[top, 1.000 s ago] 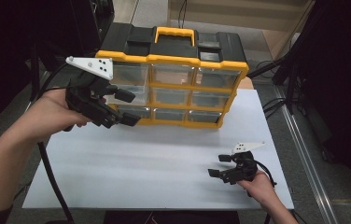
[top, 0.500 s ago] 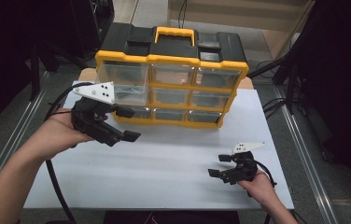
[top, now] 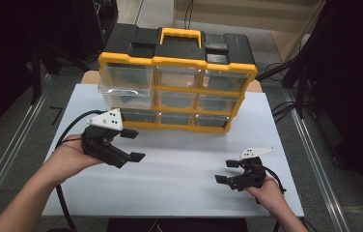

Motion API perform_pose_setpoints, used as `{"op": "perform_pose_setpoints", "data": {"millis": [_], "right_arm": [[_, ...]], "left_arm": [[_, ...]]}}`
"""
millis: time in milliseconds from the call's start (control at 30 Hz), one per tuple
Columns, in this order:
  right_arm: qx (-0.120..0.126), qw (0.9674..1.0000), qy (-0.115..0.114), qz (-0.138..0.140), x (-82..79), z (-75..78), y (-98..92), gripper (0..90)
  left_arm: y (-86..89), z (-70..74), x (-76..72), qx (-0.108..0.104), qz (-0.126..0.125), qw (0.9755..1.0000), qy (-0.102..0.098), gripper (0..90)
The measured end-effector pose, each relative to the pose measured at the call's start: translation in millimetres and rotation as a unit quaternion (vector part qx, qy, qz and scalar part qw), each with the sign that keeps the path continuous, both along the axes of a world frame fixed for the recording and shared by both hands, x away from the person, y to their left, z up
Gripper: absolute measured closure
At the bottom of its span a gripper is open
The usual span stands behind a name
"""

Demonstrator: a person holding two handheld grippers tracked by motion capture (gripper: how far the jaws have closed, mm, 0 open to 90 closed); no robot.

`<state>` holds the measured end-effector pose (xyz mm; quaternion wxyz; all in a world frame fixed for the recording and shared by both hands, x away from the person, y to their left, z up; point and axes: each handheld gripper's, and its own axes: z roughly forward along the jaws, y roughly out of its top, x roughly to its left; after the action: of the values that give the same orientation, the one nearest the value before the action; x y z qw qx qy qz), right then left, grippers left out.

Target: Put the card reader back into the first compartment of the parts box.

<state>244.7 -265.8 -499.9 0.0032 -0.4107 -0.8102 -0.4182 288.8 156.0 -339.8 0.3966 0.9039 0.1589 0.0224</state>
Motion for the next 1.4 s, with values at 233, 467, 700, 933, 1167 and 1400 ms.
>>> {"op": "perform_pose_setpoints", "data": {"millis": [233, 467, 700, 933, 1167, 1400], "right_arm": [[0.001, 1.0, 0.001, -0.001, -0.2, 0.2, 0.3, 12.5], [0.0, 1.0, 0.0, -0.002, -0.2, -0.4, 0.7, 12.5], [0.002, 1.0, -0.004, -0.005, -0.5, -0.7, 1.4, 12.6], [0.0, 1.0, -0.002, -0.003, -0.5, -1.2, 1.5, 12.5], [0.001, 1.0, -0.004, -0.008, -0.9, -1.1, 1.0, 12.5], [0.002, 1.0, -0.004, -0.006, -1.0, -1.4, 1.1, 12.5]], "left_arm": [[0.5, -25.7, -4.2, 0.007, 0.013, 0.9999, 0.001, 27.4], [5.6, -48.8, -1.1, 0.005, 0.039, 0.9992, 0.007, 27.3], [7.0, -74.1, -1.7, -0.011, 0.066, 0.9977, 0.009, 27.3], [7.3, -99.3, -3.4, -0.01, 0.097, 0.9952, 0.009, 27.3], [12.3, -118.1, -0.9, -0.021, 0.115, 0.9932, 0.005, 27.3], [18.6, -130.6, 0.8, -0.019, 0.135, 0.9906, 0.014, 27.3]]}}
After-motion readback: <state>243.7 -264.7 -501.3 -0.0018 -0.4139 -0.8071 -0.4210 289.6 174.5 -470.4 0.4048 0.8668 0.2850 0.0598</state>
